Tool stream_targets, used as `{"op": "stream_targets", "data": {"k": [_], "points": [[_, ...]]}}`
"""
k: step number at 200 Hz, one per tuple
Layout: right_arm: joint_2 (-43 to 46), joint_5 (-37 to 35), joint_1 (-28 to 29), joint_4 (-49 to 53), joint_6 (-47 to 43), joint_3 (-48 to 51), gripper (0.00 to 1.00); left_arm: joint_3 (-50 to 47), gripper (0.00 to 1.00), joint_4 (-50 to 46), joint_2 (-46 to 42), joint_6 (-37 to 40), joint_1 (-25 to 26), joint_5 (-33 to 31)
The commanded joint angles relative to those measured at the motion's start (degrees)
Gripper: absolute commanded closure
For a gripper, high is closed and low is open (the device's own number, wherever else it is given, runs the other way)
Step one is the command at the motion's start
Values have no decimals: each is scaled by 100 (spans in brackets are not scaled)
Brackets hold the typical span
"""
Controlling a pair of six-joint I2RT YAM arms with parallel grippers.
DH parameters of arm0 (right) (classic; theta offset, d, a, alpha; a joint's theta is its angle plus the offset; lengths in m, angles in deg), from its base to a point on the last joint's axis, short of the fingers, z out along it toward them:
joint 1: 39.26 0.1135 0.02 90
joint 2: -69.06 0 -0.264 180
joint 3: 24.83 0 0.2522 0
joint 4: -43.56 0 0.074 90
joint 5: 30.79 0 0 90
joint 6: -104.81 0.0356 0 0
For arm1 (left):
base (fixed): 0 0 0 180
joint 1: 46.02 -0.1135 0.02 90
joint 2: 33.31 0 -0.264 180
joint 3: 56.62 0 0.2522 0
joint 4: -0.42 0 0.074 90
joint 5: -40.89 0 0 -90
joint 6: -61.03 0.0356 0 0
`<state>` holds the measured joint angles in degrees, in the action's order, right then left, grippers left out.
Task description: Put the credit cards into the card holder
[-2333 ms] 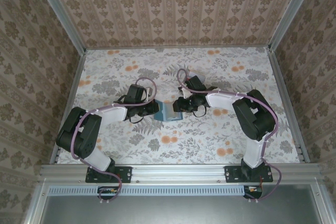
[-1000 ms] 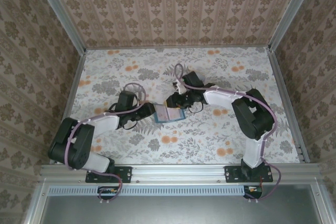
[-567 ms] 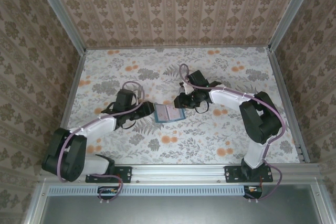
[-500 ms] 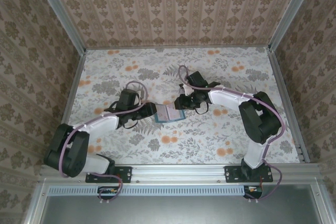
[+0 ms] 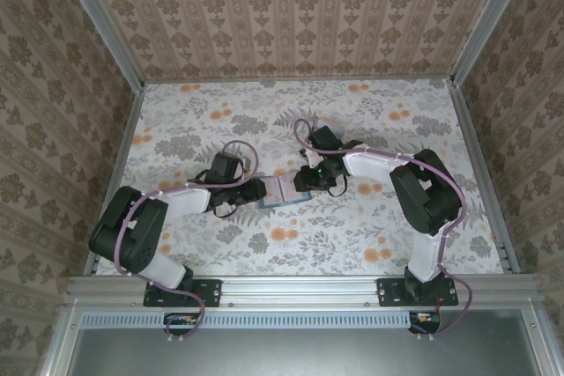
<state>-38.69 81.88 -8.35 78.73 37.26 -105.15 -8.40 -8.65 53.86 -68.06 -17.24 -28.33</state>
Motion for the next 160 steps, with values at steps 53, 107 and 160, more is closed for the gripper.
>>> {"op": "stream_targets", "data": {"k": [53,107,160], "points": [[-121,459,99,-186,136,-197,63,175,65,177,177,-79,76,93],[-68,735,134,-302,267,-242,63,182,65,269,240,-108,119,92],[82,962,212,-417,430,-370,63,158,66,392,309,-169,155,120]]}}
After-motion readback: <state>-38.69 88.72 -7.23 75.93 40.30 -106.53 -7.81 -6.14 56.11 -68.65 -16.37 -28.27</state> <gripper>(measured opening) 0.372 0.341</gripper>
